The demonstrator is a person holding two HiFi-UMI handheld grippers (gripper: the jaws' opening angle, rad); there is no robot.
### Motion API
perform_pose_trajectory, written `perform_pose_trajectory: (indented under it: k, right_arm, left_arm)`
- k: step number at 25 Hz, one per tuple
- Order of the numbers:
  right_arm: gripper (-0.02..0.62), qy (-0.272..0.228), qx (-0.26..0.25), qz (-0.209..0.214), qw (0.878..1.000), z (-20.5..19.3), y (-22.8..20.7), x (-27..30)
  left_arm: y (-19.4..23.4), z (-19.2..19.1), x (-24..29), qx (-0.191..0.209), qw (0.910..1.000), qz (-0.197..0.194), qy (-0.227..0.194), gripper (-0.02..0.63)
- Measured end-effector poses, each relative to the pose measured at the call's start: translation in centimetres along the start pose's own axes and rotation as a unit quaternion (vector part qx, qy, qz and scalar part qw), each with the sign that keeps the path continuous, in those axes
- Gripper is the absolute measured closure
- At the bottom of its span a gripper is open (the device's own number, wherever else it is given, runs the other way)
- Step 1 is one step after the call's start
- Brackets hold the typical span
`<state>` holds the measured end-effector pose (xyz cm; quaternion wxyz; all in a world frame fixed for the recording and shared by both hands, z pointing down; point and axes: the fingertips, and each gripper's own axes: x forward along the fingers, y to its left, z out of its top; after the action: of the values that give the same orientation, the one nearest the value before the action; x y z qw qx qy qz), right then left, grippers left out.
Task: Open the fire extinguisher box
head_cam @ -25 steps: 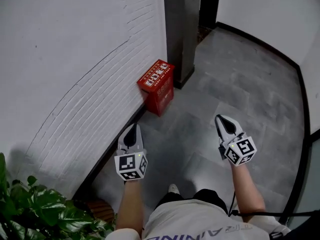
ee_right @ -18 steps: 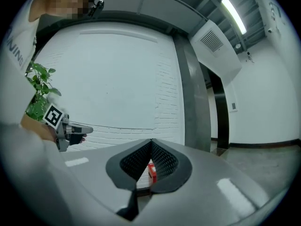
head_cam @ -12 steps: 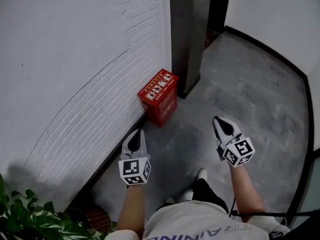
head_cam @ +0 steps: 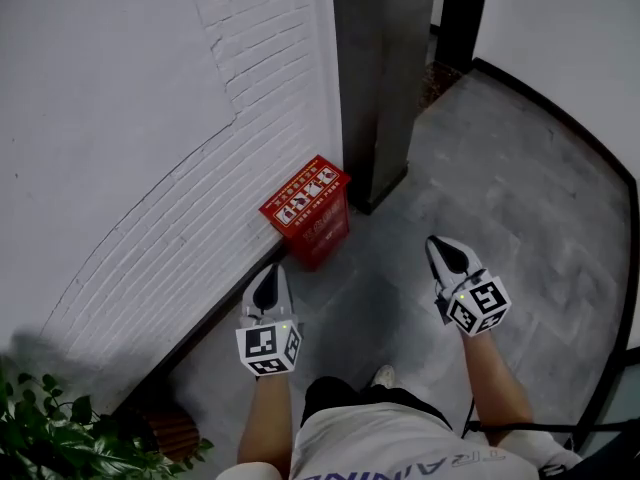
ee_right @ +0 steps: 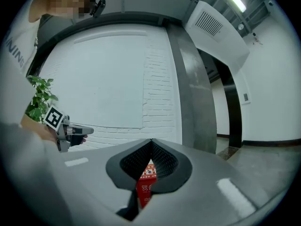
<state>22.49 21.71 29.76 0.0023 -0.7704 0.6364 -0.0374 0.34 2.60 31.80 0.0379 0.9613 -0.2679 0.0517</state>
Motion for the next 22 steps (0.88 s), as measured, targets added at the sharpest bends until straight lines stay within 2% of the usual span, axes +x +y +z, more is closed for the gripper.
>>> perform_pose_trajectory:
  k: [8, 14, 17, 22]
  right_arm:
    - [0.594, 0.008, 0.004, 0.056, 0.998, -1.4, -4.2, 8.4]
    - [0.594, 0.025, -0.008, 0.105, 0.994, -2.4, -6.0, 19.0]
    - [0.594, 0.038, -0.016, 0.118, 0.992, -3.1, -6.7, 23.8]
    - [0.594, 0.079, -0.014, 0.138, 0.987, -6.5, -6.7, 29.6]
  left_arm:
    - [1.7, -0.8, 5.9, -0.001, 0.9985, 0.055, 0.005, 0.6]
    - [7.1, -3.0, 11.4, -0.022, 0.993, 0.115, 0.009, 0.6]
    - [9.6, -3.6, 13.9, -0.031, 0.991, 0.13, 0.013, 0.6]
    - [13.4, -5.6, 15.5, -0.045, 0.9849, 0.165, 0.026, 0.6]
